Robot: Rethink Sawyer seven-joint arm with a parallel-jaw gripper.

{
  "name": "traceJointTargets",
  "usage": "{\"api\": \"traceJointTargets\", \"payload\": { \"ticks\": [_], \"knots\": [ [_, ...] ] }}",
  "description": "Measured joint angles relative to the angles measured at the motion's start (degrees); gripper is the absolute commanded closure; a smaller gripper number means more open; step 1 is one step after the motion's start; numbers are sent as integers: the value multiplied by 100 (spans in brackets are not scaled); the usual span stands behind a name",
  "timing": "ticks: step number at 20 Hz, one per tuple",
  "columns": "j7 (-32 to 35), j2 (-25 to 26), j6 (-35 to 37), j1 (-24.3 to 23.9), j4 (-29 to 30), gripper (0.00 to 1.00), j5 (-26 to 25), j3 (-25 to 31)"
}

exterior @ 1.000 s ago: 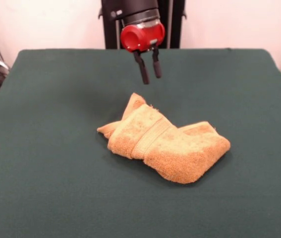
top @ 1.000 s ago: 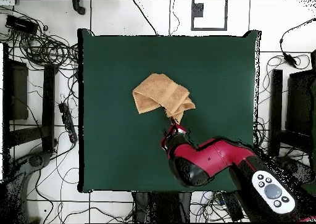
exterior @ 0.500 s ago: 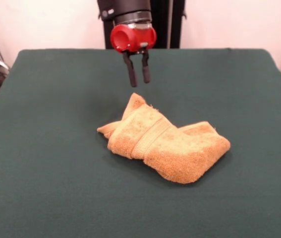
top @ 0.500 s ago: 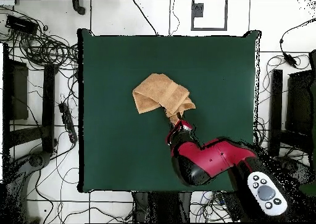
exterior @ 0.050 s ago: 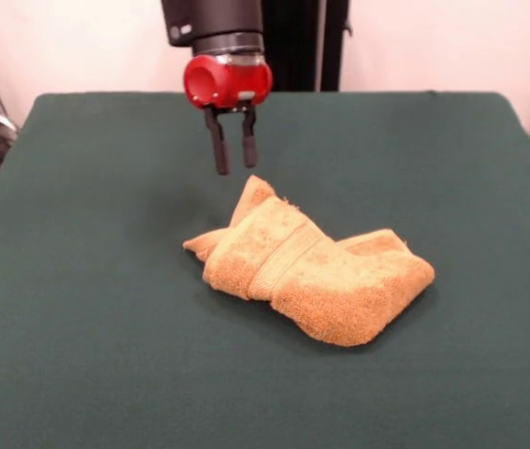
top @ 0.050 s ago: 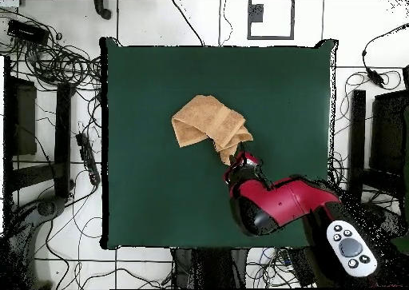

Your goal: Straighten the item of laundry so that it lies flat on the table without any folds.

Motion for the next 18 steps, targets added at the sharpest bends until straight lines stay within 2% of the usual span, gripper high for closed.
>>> {"api": "traceJointTargets", "payload": {
  "ticks": [18],
  "knots": [
    [0, 516, 551, -213, -78, 0, 10, 1]
  ]
}}
